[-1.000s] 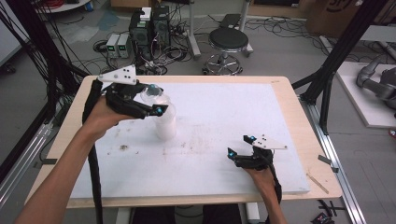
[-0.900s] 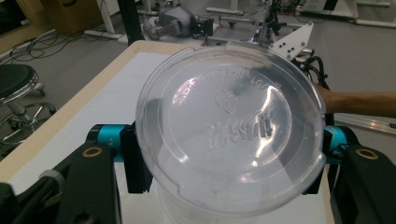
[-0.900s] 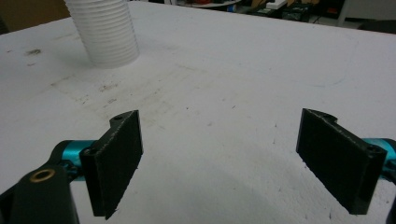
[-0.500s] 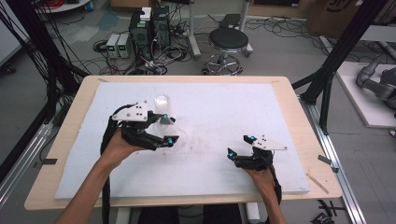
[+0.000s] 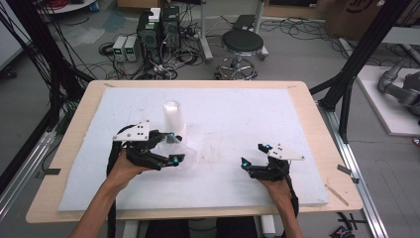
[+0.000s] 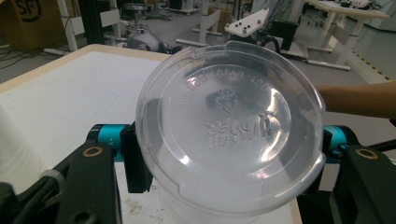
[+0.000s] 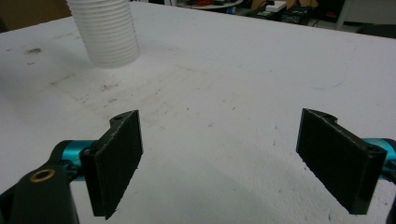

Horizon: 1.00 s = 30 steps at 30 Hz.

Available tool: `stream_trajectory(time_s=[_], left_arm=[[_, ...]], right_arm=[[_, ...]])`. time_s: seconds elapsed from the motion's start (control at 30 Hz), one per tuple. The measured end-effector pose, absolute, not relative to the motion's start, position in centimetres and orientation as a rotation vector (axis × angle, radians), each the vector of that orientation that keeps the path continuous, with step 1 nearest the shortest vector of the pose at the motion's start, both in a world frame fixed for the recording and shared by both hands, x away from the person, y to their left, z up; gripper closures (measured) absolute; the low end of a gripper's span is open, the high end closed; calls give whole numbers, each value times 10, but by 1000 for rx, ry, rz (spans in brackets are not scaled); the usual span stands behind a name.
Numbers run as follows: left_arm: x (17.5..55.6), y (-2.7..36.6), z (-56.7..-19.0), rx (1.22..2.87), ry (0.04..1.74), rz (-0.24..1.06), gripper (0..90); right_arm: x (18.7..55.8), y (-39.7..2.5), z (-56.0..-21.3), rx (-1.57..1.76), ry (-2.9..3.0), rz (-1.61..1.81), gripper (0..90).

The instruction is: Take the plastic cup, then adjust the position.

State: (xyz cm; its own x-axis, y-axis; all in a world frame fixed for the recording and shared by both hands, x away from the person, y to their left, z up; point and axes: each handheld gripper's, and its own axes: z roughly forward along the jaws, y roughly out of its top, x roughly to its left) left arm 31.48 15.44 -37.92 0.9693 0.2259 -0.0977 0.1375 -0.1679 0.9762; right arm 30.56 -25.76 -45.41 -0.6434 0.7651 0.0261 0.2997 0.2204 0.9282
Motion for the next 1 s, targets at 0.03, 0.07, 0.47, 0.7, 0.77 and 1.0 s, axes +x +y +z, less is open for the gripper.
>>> stream_trajectory(time_s=[0.03, 0.07, 0.47, 0.7, 0.77, 1.0], left_arm=[[314, 155, -379, 1747, 267, 82, 369], [314, 154, -379, 1743, 263, 80, 369], [315, 152, -384, 1754, 244, 74, 367], [315, 157, -384, 1743, 234, 71, 368], [315, 158, -384, 1738, 231, 67, 369], [313, 158, -381, 1723, 225, 59, 369]], right_arm=[[306, -258, -454, 977, 2061, 1413, 145], [306, -257, -454, 977, 2062, 1411, 145], [310, -259, -454, 1004, 2089, 1430, 145], [309, -256, -449, 921, 2153, 1426, 146], [308, -256, -442, 886, 2153, 1456, 146], [305, -256, -414, 781, 2180, 1579, 146]])
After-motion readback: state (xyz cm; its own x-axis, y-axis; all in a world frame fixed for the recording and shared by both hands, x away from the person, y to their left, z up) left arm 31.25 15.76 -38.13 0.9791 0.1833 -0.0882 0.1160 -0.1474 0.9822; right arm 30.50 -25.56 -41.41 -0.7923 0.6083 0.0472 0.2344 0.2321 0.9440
